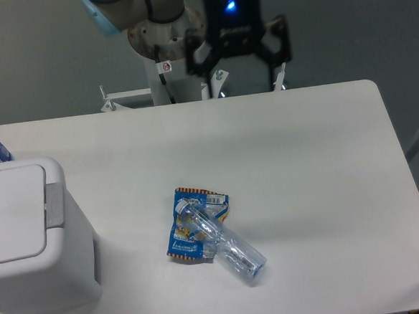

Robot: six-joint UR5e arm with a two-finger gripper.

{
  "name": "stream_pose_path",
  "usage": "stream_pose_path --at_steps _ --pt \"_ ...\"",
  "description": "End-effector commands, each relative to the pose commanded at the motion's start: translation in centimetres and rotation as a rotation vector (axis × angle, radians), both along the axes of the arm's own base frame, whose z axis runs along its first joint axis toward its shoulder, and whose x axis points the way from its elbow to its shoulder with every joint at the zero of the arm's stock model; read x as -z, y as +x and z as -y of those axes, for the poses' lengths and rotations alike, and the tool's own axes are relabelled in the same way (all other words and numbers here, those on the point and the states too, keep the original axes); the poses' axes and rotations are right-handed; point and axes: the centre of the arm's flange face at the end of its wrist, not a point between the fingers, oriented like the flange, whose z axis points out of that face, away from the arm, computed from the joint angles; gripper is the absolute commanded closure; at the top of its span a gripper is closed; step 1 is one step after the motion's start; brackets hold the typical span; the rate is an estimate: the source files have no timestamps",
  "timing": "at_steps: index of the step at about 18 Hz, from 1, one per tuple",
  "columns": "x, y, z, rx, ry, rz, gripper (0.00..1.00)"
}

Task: Open the trash can
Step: 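Move the open gripper down toward the white trash can lid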

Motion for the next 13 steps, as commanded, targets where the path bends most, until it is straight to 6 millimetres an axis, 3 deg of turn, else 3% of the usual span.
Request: stream_pose_path --at_steps 7,13 --pt "4.0 4.2 -8.5 -0.013 0.048 0.08 0.0" --pt "4.5 5.0 -11.6 -0.059 0.064 0.127 0.0"
